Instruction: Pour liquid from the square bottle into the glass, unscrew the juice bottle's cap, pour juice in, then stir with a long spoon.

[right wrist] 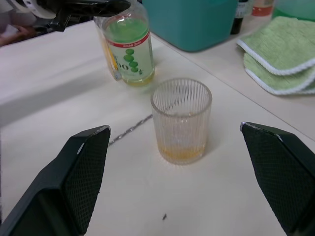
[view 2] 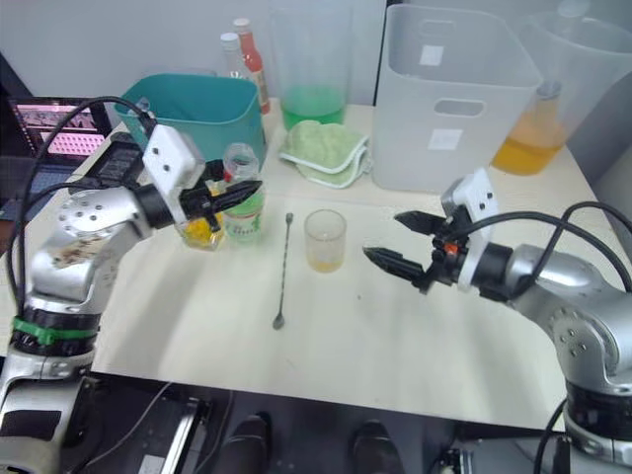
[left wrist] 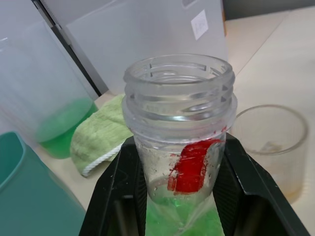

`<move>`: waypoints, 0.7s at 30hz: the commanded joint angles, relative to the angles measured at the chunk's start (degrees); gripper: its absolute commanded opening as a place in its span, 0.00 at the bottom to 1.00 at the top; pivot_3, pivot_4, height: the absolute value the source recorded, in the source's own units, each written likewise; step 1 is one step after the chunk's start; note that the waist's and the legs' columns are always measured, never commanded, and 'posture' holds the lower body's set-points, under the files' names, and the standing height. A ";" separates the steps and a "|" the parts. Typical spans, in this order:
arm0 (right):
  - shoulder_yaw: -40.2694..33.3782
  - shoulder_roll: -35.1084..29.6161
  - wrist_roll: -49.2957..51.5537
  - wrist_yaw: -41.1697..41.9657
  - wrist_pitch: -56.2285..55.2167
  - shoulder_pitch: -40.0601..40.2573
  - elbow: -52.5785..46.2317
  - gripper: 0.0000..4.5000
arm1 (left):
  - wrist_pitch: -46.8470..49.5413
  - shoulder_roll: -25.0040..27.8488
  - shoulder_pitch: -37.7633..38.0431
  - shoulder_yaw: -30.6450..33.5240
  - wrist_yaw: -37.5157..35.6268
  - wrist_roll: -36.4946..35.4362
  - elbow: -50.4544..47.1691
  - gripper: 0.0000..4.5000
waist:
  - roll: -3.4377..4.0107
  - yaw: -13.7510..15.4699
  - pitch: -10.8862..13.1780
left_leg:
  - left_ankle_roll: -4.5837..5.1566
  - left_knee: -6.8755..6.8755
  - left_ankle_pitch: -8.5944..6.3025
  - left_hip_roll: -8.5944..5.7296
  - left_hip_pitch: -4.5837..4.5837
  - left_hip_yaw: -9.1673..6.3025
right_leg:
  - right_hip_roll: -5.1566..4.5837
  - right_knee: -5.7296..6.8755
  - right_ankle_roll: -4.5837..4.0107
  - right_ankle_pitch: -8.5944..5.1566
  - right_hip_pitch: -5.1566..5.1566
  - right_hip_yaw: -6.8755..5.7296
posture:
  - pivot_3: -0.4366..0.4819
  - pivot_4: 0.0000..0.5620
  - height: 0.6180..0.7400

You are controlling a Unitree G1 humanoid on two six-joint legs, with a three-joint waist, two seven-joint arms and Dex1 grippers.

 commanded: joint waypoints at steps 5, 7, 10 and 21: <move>-7.19 -4.12 3.74 -1.42 1.73 6.23 -6.02 1.00 | -24.18 -4.60 -10.58 -2.31 3.64 11.90 20.72 0.30 | -0.03 0.08 0.01 | -0.01 0.05 0.01 0.00 -0.06 0.00 | -0.01 -0.02 0.00 0.00 0.00 -0.01 | 0.48 0.27 0.95; -7.90 -3.85 4.05 -2.73 1.59 7.69 -7.21 1.00 | -28.71 -6.04 -12.88 -2.89 4.41 13.72 25.64 0.30 | -0.03 -0.09 0.00 | -0.01 0.04 0.01 0.00 -0.07 0.00 | -0.01 -0.03 0.01 0.00 0.00 -0.01 | 0.48 0.27 0.95; -8.51 -2.63 5.25 -5.29 1.38 9.41 -9.36 1.00 | -34.48 -8.37 -15.36 -3.45 6.05 16.06 31.53 0.30 | -0.03 -0.09 0.01 | -0.01 0.03 0.01 0.00 -0.07 0.00 | 0.00 0.00 0.01 0.00 0.00 -0.02 | 0.48 0.27 0.95; -9.12 -1.33 11.17 -13.80 2.22 11.15 -11.27 1.00 | -49.87 -10.22 -20.72 -7.53 14.39 27.94 46.15 0.30 | -0.04 -0.01 0.01 | -0.07 0.03 0.05 0.00 -0.09 0.00 | -0.01 0.01 0.03 0.00 0.01 -0.02 | 0.48 0.27 0.95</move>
